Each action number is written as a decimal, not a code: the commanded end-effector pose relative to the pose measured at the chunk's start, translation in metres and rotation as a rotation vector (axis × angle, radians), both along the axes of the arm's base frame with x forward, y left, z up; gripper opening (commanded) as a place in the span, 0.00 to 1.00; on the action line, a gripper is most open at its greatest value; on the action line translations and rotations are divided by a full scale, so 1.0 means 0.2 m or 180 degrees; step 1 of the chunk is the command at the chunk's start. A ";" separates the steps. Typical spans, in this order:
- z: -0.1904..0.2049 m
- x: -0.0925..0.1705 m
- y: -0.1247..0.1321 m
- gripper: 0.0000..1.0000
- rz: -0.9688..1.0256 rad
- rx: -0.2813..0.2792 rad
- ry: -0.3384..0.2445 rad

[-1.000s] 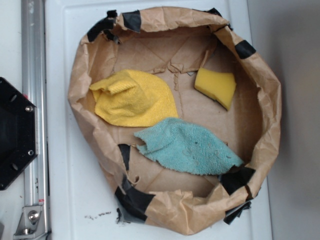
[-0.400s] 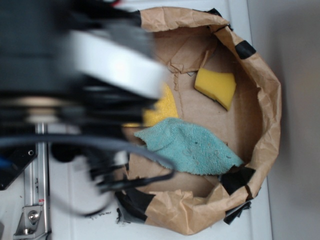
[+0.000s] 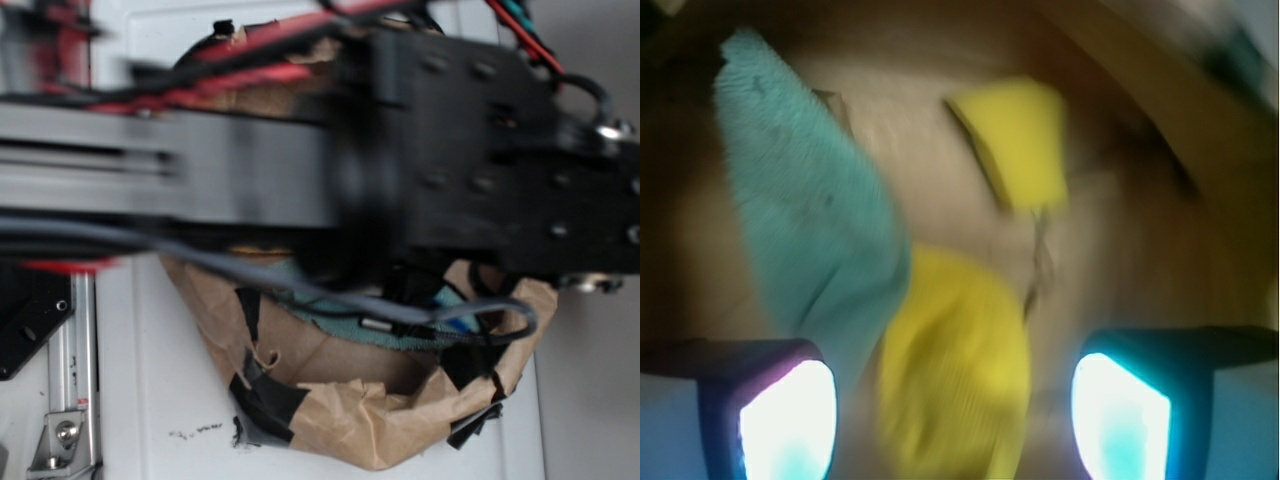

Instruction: Grab the yellow cloth.

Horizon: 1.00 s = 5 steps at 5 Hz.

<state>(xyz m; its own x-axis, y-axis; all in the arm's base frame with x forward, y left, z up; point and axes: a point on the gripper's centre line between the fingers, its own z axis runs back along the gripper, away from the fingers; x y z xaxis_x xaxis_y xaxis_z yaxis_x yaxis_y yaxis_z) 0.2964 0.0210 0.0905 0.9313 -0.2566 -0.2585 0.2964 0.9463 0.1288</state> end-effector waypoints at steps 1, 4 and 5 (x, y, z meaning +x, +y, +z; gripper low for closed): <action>-0.44 -0.23 -0.06 1.00 -0.1194 -0.0003 0.0308; -0.13 -0.43 0.00 1.00 -0.0443 -0.0472 -0.0184; -0.05 -0.46 0.00 1.00 -0.0422 -0.0548 -0.0355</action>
